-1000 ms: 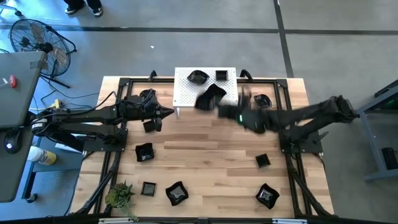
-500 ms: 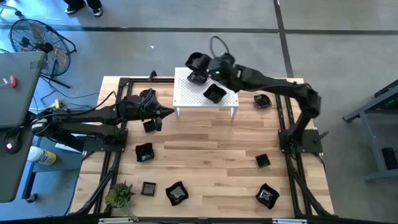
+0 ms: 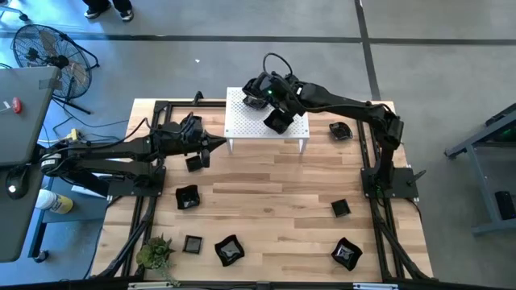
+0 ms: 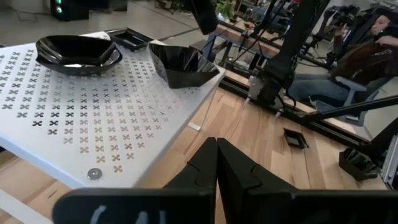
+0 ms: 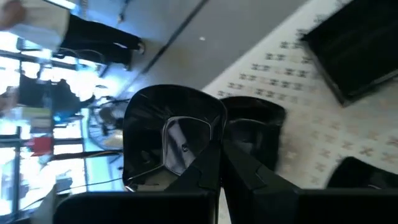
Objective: Pick & Place Mini shaped plates
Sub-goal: Stack the leaf-shaped plate on top of the leaf-shaped plate on the shelf
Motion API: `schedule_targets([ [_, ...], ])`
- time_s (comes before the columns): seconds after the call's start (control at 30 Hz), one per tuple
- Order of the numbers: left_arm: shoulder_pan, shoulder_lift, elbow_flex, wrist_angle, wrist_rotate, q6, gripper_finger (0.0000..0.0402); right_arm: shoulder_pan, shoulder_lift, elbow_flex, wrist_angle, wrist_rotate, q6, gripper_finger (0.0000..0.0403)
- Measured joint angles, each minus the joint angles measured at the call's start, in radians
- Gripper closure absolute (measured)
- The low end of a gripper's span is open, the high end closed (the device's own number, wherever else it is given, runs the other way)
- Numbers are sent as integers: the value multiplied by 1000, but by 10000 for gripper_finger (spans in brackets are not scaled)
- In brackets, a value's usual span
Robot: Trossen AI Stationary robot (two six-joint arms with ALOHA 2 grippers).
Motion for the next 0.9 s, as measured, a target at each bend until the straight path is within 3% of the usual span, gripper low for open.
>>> schedule_targets([
  [0.53,0,0,0,0,4,0,401,12,59,0,-4,-53,77,396],
  [0.9,0,0,0,-2,7,4,401,-5,59,0,-54,-60,75,360],
])
